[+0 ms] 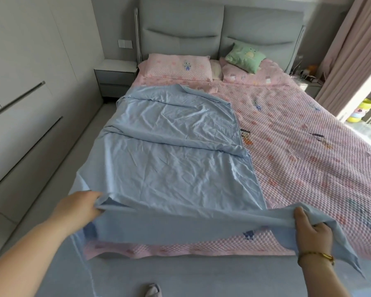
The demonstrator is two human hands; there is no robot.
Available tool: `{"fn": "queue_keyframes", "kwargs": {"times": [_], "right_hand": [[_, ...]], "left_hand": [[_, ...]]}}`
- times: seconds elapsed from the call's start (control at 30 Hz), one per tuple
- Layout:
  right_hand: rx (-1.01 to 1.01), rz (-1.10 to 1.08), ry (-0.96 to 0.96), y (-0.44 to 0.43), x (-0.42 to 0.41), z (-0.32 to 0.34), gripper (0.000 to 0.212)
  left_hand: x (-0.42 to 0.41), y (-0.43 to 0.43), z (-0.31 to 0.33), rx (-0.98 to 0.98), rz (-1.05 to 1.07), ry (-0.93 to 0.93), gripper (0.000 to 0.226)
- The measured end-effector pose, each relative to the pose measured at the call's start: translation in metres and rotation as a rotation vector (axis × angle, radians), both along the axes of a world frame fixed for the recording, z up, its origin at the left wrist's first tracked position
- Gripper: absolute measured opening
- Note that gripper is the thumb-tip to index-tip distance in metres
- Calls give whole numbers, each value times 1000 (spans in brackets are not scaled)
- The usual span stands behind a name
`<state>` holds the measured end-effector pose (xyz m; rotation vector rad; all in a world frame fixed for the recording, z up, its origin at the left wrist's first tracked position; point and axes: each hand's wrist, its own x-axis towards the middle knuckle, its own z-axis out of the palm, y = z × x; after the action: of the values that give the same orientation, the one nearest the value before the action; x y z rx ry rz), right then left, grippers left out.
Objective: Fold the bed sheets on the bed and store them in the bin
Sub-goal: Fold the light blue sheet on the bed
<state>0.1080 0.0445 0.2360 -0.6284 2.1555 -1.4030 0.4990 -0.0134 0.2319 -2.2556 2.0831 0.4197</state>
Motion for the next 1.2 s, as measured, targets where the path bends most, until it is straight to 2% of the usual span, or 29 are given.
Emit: {"fn": "queue_keyframes", "kwargs": {"times": [0.07,0.1,0.2,0.3,0.43,0.5,0.57,0.63,0.73,0.83,0.93,1.07,1.13,1.2], "right_hand": [[22,2,-15,-35,0,-5,43],[35,-1,-13,-54,-1,-6,45],[96,4,17,-112,-4,-10,50],[157,12,33,-173,-6,-22,53],[337,33,28,-227,-5,-55,54],[433,94,53,-243,-7,-69,53],[490,198,89,-262,-10,-80,52],[484,372,120,-282,-12,-91,50],[518,644,245,-306,-16,-111,57],[640,738,433,-303,-28,-139,56],[762,648,410,-277,-52,-167,57],[902,537,295,-247,-86,-194,69],[933,518,233,-236,-101,-205,72],[976,592,234,-224,-106,-215,72]], "left_hand": [[-2,-41,-11,-114,75,154,28],[-1,-63,-16,-135,87,219,25],[-2,-130,-23,-111,104,321,12],[-2,-202,-27,-43,91,349,22],[-5,-268,-50,228,14,195,44],[-1,-290,-70,293,19,166,45],[0,-313,-82,224,94,140,37],[0,-329,-92,126,120,12,54],[-9,-329,-113,84,54,-282,74],[-33,-299,-144,111,-68,-355,69],[-78,-254,-173,193,-297,-237,63],[-145,-201,-203,368,-406,6,75],[-180,-182,-212,390,-511,57,85],[-210,-169,-223,359,-560,27,83]]}}
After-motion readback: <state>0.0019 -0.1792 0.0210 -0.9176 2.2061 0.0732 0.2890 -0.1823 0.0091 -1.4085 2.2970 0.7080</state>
